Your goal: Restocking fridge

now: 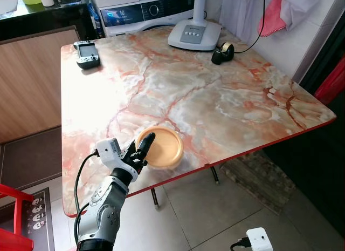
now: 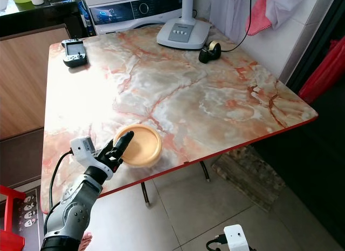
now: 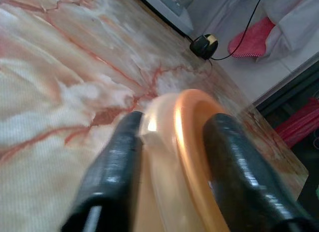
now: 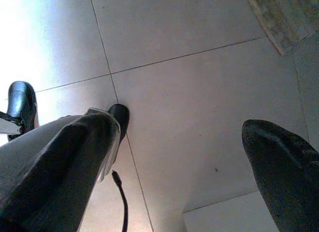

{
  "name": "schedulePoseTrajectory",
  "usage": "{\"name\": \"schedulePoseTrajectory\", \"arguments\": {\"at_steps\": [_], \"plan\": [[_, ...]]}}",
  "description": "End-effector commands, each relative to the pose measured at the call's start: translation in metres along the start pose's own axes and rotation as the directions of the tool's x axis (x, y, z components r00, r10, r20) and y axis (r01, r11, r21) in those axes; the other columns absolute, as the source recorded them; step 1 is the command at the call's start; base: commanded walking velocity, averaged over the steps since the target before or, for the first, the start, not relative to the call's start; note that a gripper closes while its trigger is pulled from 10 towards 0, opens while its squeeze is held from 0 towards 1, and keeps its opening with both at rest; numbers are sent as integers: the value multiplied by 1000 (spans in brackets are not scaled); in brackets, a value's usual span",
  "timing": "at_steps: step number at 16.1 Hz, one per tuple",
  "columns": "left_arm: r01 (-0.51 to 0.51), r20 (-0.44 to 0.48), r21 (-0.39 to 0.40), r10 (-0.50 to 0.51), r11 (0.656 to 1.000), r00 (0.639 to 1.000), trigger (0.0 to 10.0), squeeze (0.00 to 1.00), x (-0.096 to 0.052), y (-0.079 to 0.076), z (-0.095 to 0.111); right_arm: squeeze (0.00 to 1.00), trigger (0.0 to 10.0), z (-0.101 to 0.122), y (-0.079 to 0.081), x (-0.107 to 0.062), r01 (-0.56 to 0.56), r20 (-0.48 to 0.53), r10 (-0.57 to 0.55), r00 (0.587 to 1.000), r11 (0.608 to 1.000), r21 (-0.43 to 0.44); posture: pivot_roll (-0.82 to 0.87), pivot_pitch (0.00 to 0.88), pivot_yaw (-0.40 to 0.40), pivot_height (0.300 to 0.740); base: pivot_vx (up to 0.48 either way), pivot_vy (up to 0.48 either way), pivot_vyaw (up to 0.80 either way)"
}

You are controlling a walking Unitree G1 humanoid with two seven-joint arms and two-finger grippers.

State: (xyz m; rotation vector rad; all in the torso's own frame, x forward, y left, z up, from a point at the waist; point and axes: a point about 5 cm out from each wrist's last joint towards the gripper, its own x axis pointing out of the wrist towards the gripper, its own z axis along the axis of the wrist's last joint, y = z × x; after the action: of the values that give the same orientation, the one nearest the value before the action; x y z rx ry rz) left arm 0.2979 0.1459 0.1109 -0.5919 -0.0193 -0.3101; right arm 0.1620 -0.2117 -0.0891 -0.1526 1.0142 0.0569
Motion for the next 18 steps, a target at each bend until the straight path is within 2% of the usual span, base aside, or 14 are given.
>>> {"name": "schedulePoseTrajectory", "arguments": {"at_steps": [1,7,9,11,13,14,16,18], "plan": [[-2,-17,10,3,1000,1000,0,0,-2,-2,-2,0,10000,-5,1,-1,-4,-7,4,1000,1000,3,-79,64,-6,740,0,0,0],[-2,-4,-34,1,999,1000,0,0,-2,-7,-3,0,10000,-7,3,-1,1,-9,-1,1000,1000,23,-82,29,12,740,0,0,0],[-3,20,-41,4,999,1000,0,0,0,-8,3,0,10000,-8,3,-1,3,-11,-3,1000,1000,25,-76,28,10,740,0,0,0],[20,37,12,-21,1000,999,0,0,3,-14,10,0,10000,-8,2,-1,13,-15,-13,1000,1000,20,-73,46,5,740,0,0,0],[3,84,50,-7,999,996,0,0,3,-18,20,0,10000,-7,1,-1,22,-8,-22,1000,999,42,-74,66,3,740,0,0,0],[-3,107,58,-3,998,994,10000,0,2,-20,25,0,10000,-7,0,-1,23,-7,-22,1000,999,43,-70,73,1,740,0,0,0],[-29,137,78,18,997,990,10000,0,-3,-23,33,0,10000,-7,1,-1,26,-5,-26,1000,998,51,-70,82,5,740,0,0,0],[-152,210,169,115,974,971,10000,0,-12,-13,48,0,10000,-9,1,-2,31,-4,-31,1000,997,76,-61,87,8,740,0,0,0]]}}
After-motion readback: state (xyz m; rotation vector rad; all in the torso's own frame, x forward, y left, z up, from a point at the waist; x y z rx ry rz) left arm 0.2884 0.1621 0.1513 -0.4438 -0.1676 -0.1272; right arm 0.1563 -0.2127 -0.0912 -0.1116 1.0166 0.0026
